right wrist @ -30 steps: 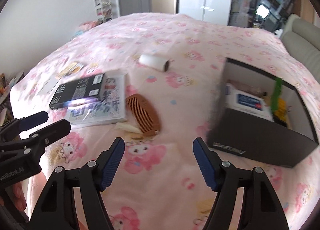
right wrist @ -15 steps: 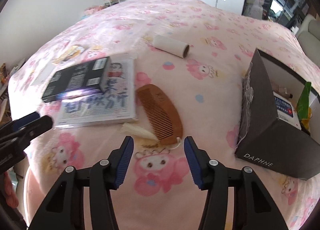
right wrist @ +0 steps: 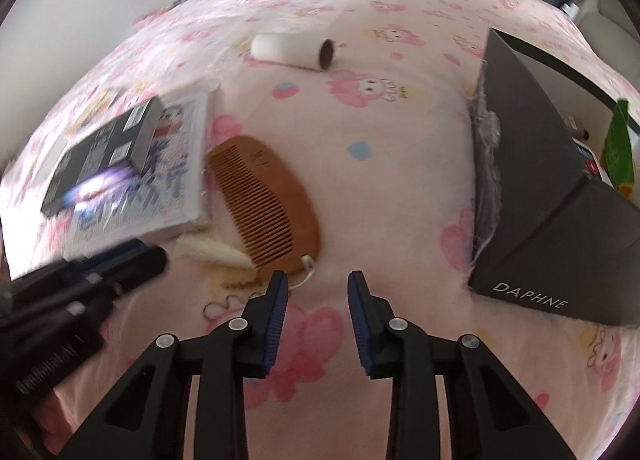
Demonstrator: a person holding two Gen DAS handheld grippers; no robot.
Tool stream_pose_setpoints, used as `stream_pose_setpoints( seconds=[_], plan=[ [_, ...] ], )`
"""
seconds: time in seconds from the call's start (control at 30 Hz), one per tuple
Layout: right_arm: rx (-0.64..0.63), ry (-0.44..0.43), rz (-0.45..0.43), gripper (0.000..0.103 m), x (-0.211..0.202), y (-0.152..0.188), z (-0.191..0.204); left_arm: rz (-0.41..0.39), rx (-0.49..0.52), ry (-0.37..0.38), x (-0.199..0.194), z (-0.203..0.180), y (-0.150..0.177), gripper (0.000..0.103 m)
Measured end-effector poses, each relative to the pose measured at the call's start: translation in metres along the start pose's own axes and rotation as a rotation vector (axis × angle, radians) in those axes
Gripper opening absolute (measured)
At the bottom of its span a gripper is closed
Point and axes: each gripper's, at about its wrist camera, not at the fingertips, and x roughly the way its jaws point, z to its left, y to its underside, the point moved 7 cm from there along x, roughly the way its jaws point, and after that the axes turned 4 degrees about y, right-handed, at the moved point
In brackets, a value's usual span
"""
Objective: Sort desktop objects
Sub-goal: 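Close the left tool fingers on the wooden comb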
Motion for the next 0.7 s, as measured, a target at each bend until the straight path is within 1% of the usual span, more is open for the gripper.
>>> stream_pose_setpoints(
  seconds=[0.1,0.2,0.3,0.33,0.4,0.57,0.63,0.7],
  plan=[
    [0.025,-0.018,0.005,0.028,0.005,0.0,-0.005,0.024,-0.007,0.012,0.015,-0.006,-0.003,0.026],
    [0.027,-0.035,0.024,0.028,0.015,0.002,-0.006,0.038,-0.011,0.003,0.028,-0.007,-0.005,0.026],
    [0.031,-0.046,0.022,0.028,0.019,0.003,-0.008,0.041,-0.014,0.008,0.034,-0.007,-0.004,0.025],
    [0.034,-0.054,0.019,0.028,0.019,0.003,-0.008,0.043,-0.012,0.011,0.034,-0.007,-0.004,0.024],
    [0.042,-0.065,0.014,0.028,0.017,0.002,-0.008,0.05,-0.003,0.023,0.034,-0.01,-0.003,0.01],
    [0.06,-0.084,0.001,0.028,0.01,-0.002,-0.009,0.063,0.02,0.038,0.032,-0.018,0.006,0.004],
    [0.059,-0.083,-0.004,0.028,0.007,-0.002,-0.009,0.064,0.007,0.053,0.03,-0.019,0.007,0.005],
    [0.057,-0.078,-0.006,0.028,0.006,-0.003,-0.011,0.057,-0.035,0.063,0.029,-0.015,0.004,0.007]
  ],
)
